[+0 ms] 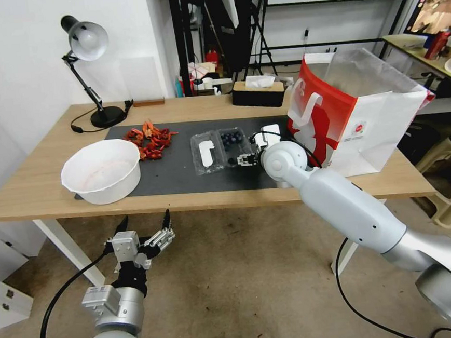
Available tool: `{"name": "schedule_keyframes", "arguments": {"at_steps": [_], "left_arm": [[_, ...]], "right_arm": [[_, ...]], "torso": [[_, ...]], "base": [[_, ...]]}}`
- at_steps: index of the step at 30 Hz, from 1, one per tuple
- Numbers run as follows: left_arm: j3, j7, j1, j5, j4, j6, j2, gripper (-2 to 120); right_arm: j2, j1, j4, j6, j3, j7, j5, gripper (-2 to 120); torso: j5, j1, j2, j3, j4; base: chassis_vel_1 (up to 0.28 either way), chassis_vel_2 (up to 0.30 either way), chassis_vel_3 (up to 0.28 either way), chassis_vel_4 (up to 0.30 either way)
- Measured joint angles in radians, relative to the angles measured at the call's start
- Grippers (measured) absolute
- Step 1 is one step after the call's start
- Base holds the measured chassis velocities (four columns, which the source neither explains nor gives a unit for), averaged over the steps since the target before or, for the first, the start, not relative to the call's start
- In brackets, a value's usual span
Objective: Close the takeout container lid, then place the container into the takeout bag.
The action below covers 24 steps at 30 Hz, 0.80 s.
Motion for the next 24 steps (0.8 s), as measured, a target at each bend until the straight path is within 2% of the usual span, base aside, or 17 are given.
{"name": "schedule_keyframes", "arguments": {"at_steps": [18,24], "left_arm": [[0.001,-0.001,0.001,0.001,-0.001,0.000,0.000,100],[0.000,-0.004,0.004,0.001,-0.004,0.000,0.001,100]], "right_arm": [[0.004,-0.020,0.031,0.000,0.012,0.033,0.039,100],[0.014,-0.024,0.031,0.000,0.032,0.018,0.000,100]], "torso": [[0.0000,0.000,0.000,0.000,0.0000],[0.0000,0.000,0.000,0.000,0.0001]], "base": [[0.000,0.000,0.000,0.000],[0.000,0.000,0.000,0.000]]}}
